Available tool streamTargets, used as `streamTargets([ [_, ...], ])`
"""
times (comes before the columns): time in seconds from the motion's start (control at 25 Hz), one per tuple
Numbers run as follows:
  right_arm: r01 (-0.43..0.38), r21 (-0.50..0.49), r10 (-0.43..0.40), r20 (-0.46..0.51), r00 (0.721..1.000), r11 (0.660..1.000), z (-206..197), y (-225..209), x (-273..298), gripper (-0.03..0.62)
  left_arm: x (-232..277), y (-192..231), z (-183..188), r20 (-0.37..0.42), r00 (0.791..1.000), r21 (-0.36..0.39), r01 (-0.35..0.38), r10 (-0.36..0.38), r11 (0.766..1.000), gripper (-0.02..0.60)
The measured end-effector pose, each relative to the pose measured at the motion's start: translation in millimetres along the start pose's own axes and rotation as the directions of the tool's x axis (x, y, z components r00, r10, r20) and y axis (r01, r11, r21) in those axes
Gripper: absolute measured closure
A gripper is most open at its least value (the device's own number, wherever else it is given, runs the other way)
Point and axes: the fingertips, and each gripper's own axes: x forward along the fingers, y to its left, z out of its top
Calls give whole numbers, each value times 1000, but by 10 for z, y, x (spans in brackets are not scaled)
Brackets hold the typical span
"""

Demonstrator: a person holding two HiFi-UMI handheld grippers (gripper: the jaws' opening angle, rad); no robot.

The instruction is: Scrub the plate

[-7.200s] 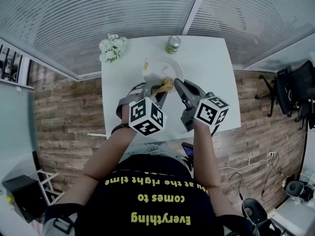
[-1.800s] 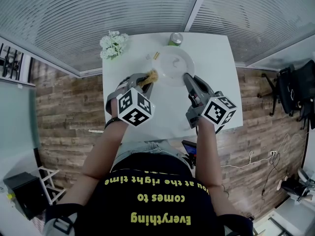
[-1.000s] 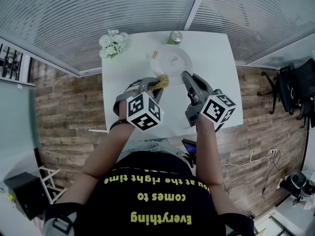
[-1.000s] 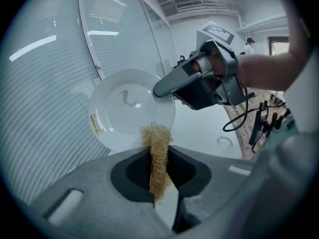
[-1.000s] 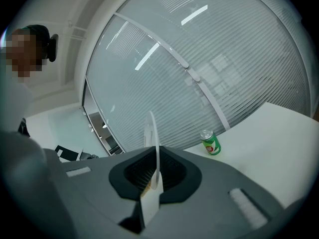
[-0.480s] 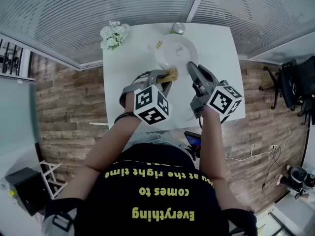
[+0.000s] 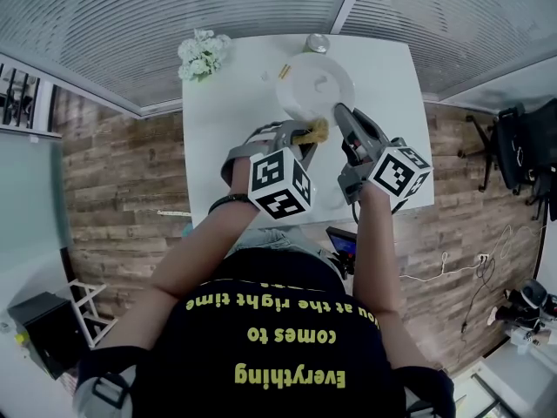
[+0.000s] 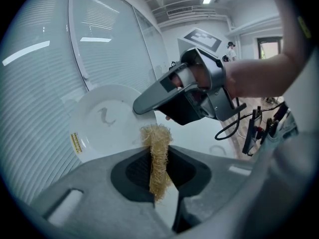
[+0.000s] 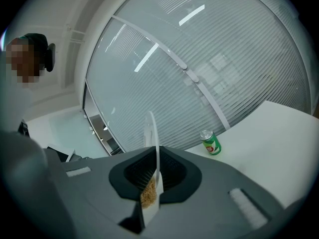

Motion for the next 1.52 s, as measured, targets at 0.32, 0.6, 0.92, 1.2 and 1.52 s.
streamTargets([
  [0.32, -7, 14, 7, -14, 1000, 1000, -76, -3, 27, 580, 34, -61, 109, 12, 1000, 20, 10, -10, 1000, 520],
  [0.6, -12, 19, 12, -24, 1000, 1000, -109, 7, 37, 580, 9, -21, 131, 22, 1000, 5, 4, -4, 1000, 518],
  [0.92, 2, 16, -1, -27, 1000, 1000, -117, -40, 20, 580, -16, 230, -87, -7, 999, -55, -43, 42, 998, 520],
  [1.2, 15, 7, -15, -38, 999, 1000, -155, -54, -15, 580, -108, 614, -379, -47, 992, -129, -120, 115, 984, 520],
  [1.52, 35, -36, -37, -53, 998, 999, -178, -63, -112, 580, -194, 728, -567, -89, 980, -131, -189, 179, 973, 520],
])
